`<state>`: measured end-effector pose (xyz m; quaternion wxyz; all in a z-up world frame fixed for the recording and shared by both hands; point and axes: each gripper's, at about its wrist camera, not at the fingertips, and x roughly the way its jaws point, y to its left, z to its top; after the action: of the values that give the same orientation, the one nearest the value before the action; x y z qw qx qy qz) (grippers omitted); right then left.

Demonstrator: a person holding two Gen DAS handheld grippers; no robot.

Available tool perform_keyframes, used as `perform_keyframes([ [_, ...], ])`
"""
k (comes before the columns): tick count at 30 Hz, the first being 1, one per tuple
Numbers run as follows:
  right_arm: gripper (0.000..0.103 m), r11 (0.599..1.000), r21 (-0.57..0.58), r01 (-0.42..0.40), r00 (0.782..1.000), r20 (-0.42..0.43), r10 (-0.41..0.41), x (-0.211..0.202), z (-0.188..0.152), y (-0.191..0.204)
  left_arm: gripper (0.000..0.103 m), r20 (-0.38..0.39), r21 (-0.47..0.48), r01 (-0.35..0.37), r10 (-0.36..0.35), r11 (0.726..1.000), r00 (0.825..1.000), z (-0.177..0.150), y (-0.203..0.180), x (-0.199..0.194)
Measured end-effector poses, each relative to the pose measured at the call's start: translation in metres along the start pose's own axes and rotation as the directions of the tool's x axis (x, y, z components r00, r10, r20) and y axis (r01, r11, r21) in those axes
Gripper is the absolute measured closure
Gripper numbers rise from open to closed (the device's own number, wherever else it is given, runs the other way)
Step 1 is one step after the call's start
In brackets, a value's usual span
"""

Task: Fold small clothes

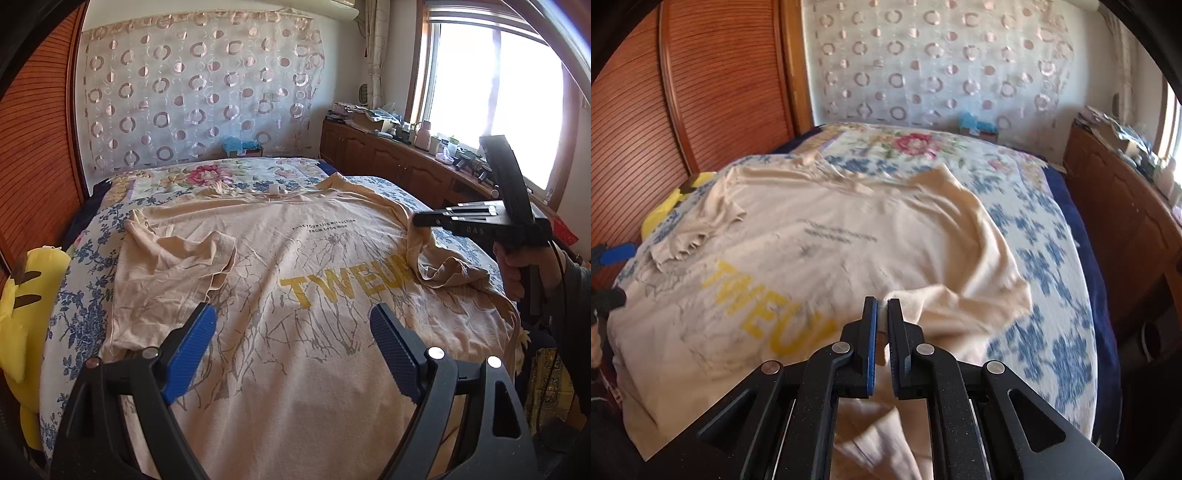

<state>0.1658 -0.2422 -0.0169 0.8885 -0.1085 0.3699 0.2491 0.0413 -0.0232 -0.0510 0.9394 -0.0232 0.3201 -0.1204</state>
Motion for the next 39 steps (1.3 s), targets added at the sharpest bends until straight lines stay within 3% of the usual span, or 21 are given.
perform_keyframes([
  [6,0.099,0.998,-0.048,-0.047,0.998,0.041,0.049,0.012,0.036,0.026,0.017,-0.003,-0.005,0.003,-0.003,1.000,1.000,-0.002,0.002,0.000],
  [10,0.076,0.997,-0.046,-0.068,0.996,0.056,0.071,0.011,0.045,0.032,0.017,-0.003,-0.005,0.002,-0.002,1.000,1.000,-0.002,0.003,-0.001],
  [13,0.073,0.998,-0.037,-0.057,0.997,0.048,0.059,0.001,0.036,0.026,0.017,-0.002,-0.005,0.003,-0.003,1.000,1.000,-0.002,0.003,-0.001],
  [23,0.073,0.999,0.048,-0.001,0.997,-0.072,0.004,-0.018,-0.036,-0.006,0.017,-0.018,0.008,0.017,-0.016,1.000,1.000,-0.004,-0.005,0.004],
  [32,0.074,0.998,0.061,-0.003,0.996,-0.090,0.009,-0.020,-0.057,-0.004,0.017,-0.025,0.014,0.019,-0.019,1.000,1.000,-0.003,-0.008,0.006],
  [35,0.088,0.999,0.041,-0.020,0.996,-0.083,0.024,-0.023,-0.058,0.002,0.017,-0.025,0.013,0.020,-0.019,1.000,0.999,-0.004,-0.008,0.006],
  [39,0.095,1.000,0.007,-0.026,0.997,-0.068,0.026,-0.030,-0.061,0.009,0.017,-0.026,0.010,0.020,-0.020,1.000,0.999,-0.004,-0.007,0.007],
])
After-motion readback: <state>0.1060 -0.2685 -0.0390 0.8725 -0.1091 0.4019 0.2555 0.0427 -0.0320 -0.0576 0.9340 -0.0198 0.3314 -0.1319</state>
